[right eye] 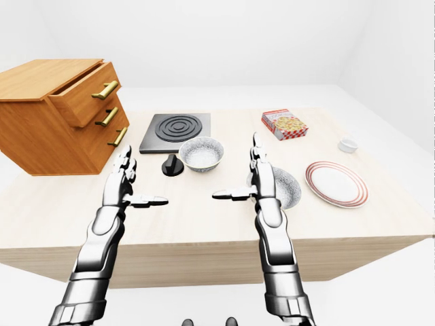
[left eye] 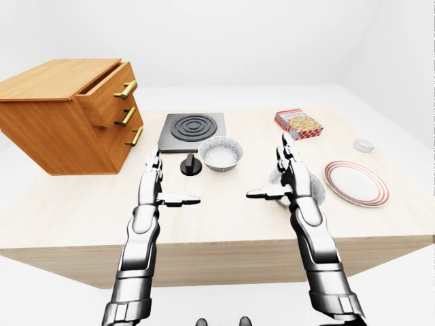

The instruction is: Pick the akita bowl from table center and place it on the plate.

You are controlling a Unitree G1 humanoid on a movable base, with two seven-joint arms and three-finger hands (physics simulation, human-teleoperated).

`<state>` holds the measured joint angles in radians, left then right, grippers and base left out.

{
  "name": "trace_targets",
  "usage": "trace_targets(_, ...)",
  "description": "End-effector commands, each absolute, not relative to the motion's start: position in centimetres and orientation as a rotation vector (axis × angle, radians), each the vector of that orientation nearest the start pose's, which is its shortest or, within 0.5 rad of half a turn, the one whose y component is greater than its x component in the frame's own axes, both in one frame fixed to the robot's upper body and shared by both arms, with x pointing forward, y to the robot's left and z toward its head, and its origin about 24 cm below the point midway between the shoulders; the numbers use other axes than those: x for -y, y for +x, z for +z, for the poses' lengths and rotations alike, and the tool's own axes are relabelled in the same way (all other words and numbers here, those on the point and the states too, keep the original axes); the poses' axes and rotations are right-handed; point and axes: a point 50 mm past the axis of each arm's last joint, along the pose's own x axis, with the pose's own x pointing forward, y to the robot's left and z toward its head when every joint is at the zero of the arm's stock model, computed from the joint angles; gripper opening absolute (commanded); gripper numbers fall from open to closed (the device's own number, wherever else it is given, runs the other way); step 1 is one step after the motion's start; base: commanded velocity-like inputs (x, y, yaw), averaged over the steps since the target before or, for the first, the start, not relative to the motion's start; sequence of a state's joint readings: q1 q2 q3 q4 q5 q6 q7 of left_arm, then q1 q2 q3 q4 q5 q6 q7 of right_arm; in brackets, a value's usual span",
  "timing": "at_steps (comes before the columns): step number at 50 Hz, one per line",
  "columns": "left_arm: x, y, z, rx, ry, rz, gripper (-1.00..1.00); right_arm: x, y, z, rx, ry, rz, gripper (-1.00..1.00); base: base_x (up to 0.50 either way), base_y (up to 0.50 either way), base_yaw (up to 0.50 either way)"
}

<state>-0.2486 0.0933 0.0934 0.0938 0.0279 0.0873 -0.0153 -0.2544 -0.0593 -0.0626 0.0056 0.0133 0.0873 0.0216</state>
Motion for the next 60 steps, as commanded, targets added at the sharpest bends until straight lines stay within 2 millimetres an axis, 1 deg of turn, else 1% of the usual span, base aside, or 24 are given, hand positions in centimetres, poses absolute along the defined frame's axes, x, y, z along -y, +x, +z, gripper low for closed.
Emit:
trace_targets(1,-17.4,31.2,9.3,0.098,0.124,0.03,1.0,15.2,31.1,12.1,0.222,-0.03,0.033,1.0,0.0,-0.5,0.0)
trace_targets(13,-17.3,31.1,9.2,0.097,0.134,0.026,1.0,15.2,31.2,12.4,0.23,-0.011,0.033,1.0,0.0,-0.5,0.0)
trace_targets(17,-17.4,31.0,8.6,0.075,0.134,0.029,1.0,15.3,31.1,12.3,0.23,-0.004,0.036,1.0,0.07,-0.5,0.0)
trace_targets(19,-17.3,31.0,8.7,0.077,0.137,0.028,1.0,15.3,31.1,12.3,0.229,-0.002,0.038,1.0,0.18,-0.5,0.0)
trace_targets(29,-17.6,31.0,8.8,0.081,0.137,0.038,1.0,15.4,30.8,12.2,0.229,-0.003,0.043,1.0,0.34,-0.48,0.0)
trace_targets(38,-17.9,31.1,8.9,0.084,0.135,0.048,1.0,15.2,30.8,11.5,0.202,-0.043,0.048,1.0,0.42,-0.4,0.0)
trace_targets(52,-18.2,31.3,9.2,0.089,0.141,0.057,1.0,15.5,30.6,11.1,0.19,-0.063,0.036,1.0,0.04,-0.01,0.0)
trace_targets(55,-18.4,31.6,9.1,0.078,0.184,0.068,1.0,15.5,30.6,11.2,0.192,-0.063,0.035,1.0,0.0,0.0,0.0)
trace_targets(59,-19.1,32.6,8.9,0.051,0.314,0.086,1.0,15.5,30.7,11.2,0.192,-0.064,0.034,1.0,0.0,0.0,0.0)
trace_targets(60,-19.3,33.0,8.7,0.043,0.372,0.085,1.0,15.5,30.7,11.2,0.192,-0.064,0.034,1.0,0.0,0.0,0.0)
